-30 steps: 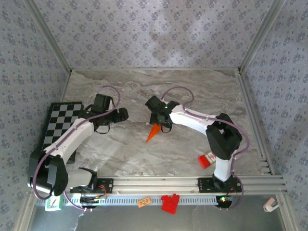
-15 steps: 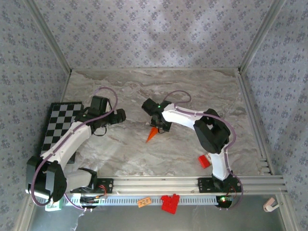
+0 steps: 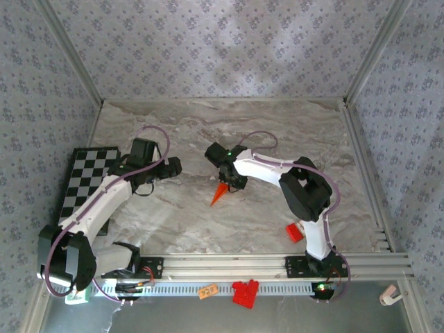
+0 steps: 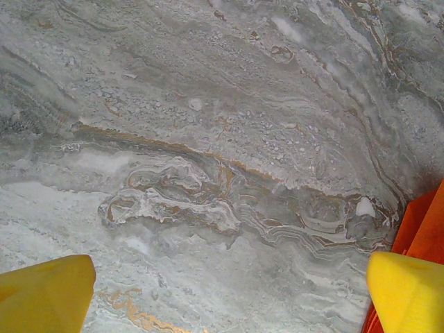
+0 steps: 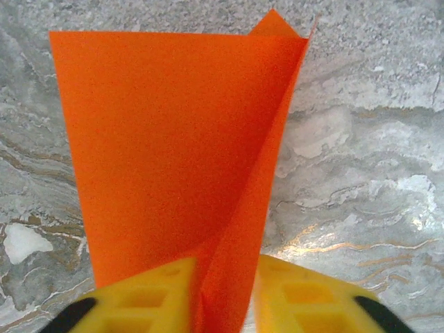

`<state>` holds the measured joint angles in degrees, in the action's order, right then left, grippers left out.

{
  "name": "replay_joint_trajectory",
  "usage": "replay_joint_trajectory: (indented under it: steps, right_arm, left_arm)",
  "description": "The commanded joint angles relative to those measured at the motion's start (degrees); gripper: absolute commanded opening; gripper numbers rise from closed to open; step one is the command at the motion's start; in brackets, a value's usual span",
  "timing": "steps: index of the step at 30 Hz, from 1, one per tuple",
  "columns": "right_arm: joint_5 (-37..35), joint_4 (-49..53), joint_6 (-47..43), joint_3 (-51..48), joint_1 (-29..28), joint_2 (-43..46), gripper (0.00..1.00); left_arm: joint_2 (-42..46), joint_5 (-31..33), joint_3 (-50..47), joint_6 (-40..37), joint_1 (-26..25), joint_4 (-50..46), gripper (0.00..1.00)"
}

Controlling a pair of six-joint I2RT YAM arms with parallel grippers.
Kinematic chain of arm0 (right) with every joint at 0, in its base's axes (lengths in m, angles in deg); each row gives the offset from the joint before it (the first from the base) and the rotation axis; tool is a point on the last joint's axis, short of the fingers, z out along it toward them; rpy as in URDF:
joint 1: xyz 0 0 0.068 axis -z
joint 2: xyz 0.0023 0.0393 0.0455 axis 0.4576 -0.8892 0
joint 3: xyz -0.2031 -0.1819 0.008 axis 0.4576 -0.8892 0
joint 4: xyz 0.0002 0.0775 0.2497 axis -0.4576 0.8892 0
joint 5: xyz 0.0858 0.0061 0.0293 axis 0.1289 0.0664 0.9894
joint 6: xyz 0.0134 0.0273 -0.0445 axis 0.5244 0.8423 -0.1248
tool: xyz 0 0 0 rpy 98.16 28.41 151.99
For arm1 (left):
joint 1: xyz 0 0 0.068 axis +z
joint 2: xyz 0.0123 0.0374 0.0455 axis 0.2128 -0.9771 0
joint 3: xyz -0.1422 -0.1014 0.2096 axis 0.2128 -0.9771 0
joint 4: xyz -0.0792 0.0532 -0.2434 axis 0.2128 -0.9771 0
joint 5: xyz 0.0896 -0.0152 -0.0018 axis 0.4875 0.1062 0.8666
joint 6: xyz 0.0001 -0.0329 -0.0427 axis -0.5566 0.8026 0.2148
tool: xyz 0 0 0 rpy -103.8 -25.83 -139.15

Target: Fold a paper plane with a square sheet of paper (pick it up from the middle)

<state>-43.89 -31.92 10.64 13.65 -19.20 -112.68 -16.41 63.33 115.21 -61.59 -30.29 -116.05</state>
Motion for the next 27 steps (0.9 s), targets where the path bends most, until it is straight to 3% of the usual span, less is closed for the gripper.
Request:
replay_joint_trajectory:
  steps: [1,6,10,19,27]
  right_arm:
    - [-1.5,1.1,0.6,-0.6,0.0,1.6,0.21]
    - [-3.0,0.5,-1.9,-0.8,0.3,3.9,0.07]
    - [-0.4,-3.6,-8.6,-1.1,0.9,6.2,0.02]
    - [20.7,-22.7,-29.3,-0.7,2.0,7.3,0.02]
    - [35.7,-40.3,-28.1,-8.0,2.8,4.5,0.06]
  left_arm:
    - [0.0,-1.8,-0.5,-0.1,0.6,0.3,1.00]
    - [0.3,-2.1,-0.6,0.9,1.5,0.1,1.00]
    - [0.8,-2.1,-1.0,2.1,2.6,0.3,1.00]
    - [1.6,-8.1,-4.3,8.6,8.4,3.4,1.00]
    - [1.5,-14.6,-8.1,13.8,9.4,8.3,0.99]
